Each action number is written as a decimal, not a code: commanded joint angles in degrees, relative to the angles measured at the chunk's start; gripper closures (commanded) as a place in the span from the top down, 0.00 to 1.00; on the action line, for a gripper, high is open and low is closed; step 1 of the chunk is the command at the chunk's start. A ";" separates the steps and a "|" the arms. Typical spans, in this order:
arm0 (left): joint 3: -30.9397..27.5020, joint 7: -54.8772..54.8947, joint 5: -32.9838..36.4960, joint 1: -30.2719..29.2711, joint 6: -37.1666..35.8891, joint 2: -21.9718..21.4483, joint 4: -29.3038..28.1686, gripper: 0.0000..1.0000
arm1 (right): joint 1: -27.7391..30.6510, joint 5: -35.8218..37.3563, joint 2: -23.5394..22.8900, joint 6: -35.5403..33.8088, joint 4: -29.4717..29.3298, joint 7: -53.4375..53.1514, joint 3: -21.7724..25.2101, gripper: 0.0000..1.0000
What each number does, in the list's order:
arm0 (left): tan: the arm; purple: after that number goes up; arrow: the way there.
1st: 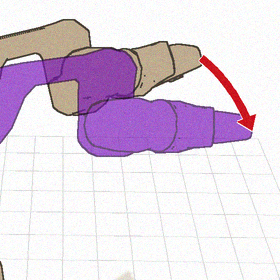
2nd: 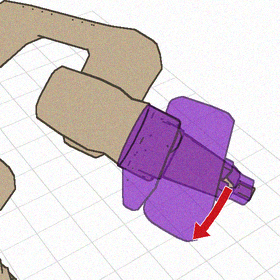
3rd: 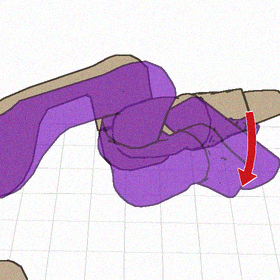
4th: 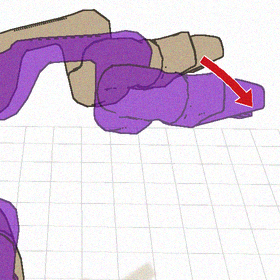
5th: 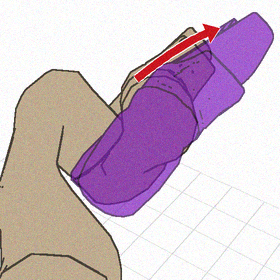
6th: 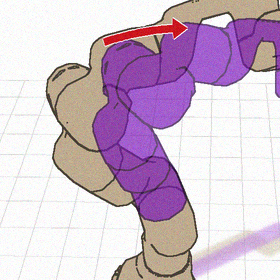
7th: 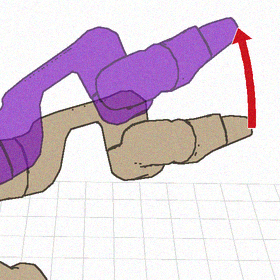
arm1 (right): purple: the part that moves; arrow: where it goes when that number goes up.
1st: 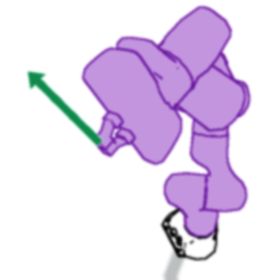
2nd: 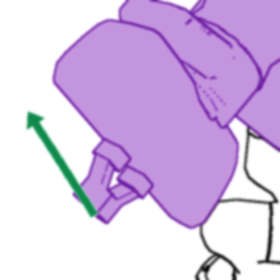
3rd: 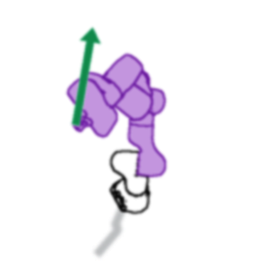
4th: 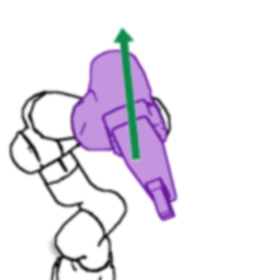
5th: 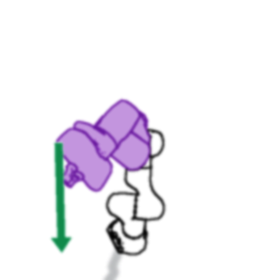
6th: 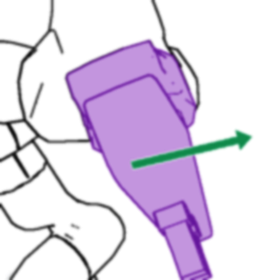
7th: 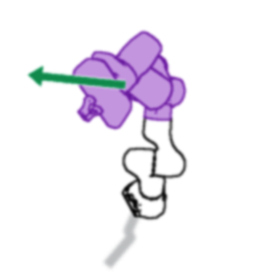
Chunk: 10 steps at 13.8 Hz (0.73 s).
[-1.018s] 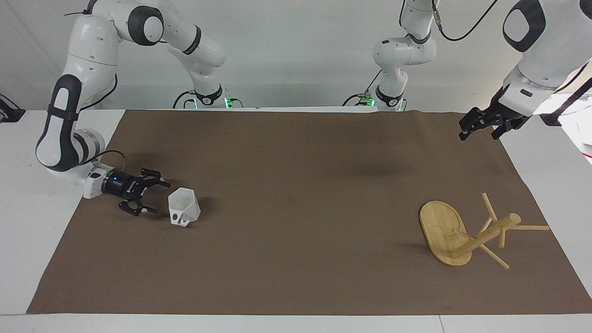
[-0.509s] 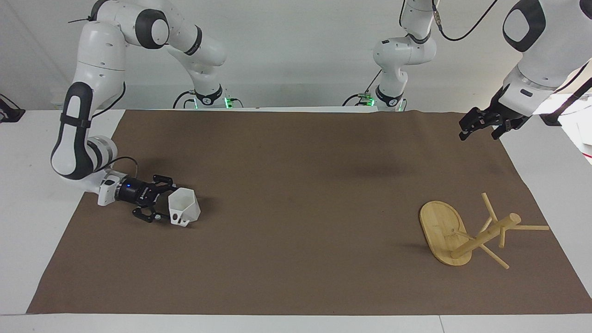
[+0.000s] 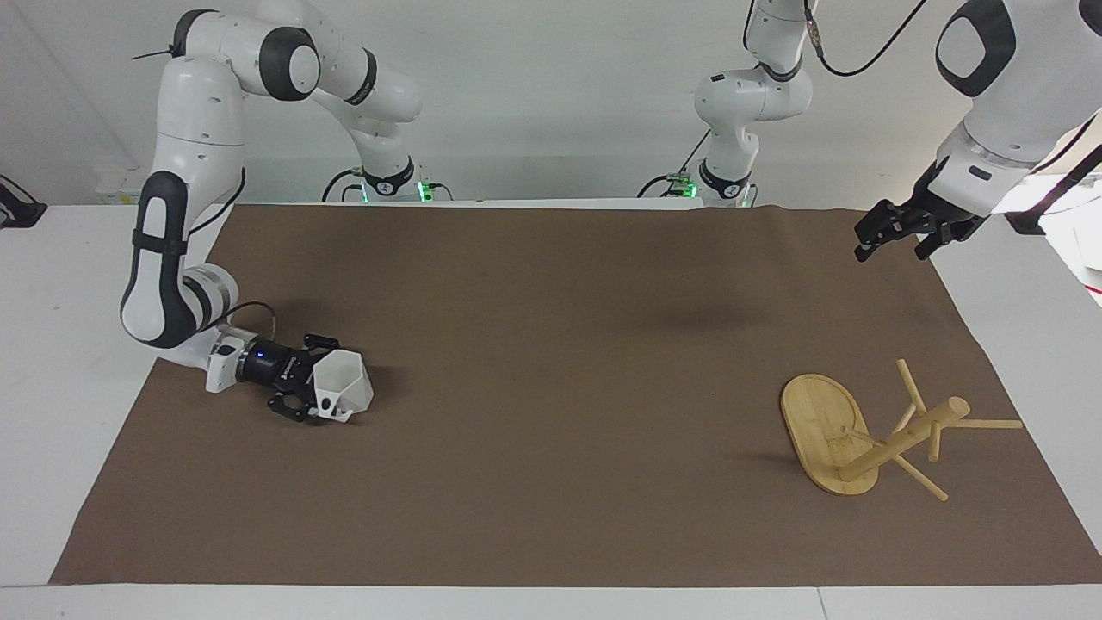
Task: Hang cup on rack
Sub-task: 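Reach the right gripper to the white hexagonal cup and grasp it, then lift the cup with the right gripper while the left gripper approaches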
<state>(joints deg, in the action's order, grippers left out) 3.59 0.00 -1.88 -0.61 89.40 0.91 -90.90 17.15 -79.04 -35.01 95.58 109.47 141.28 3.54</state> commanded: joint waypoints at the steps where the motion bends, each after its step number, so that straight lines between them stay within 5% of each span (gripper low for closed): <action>1: 0.01 0.00 -0.49 -0.35 -0.54 -0.56 -0.33 1.00 | -0.19 -1.29 -0.06 0.40 0.13 1.53 -0.02 1.00; 7: 0.01 0.00 -0.49 -0.35 -0.54 -0.56 -0.33 1.00 | -1.59 -1.29 0.03 0.48 -0.40 2.42 -0.02 0.97; 10: 0.01 0.00 -0.49 -0.35 -0.54 -0.56 -0.33 1.00 | -1.85 -0.85 0.47 0.48 -0.57 2.24 -0.02 0.46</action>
<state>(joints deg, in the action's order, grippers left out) 3.59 0.00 -1.88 -0.61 89.40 0.91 -90.90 15.52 -79.21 -35.00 95.68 108.94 142.49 3.54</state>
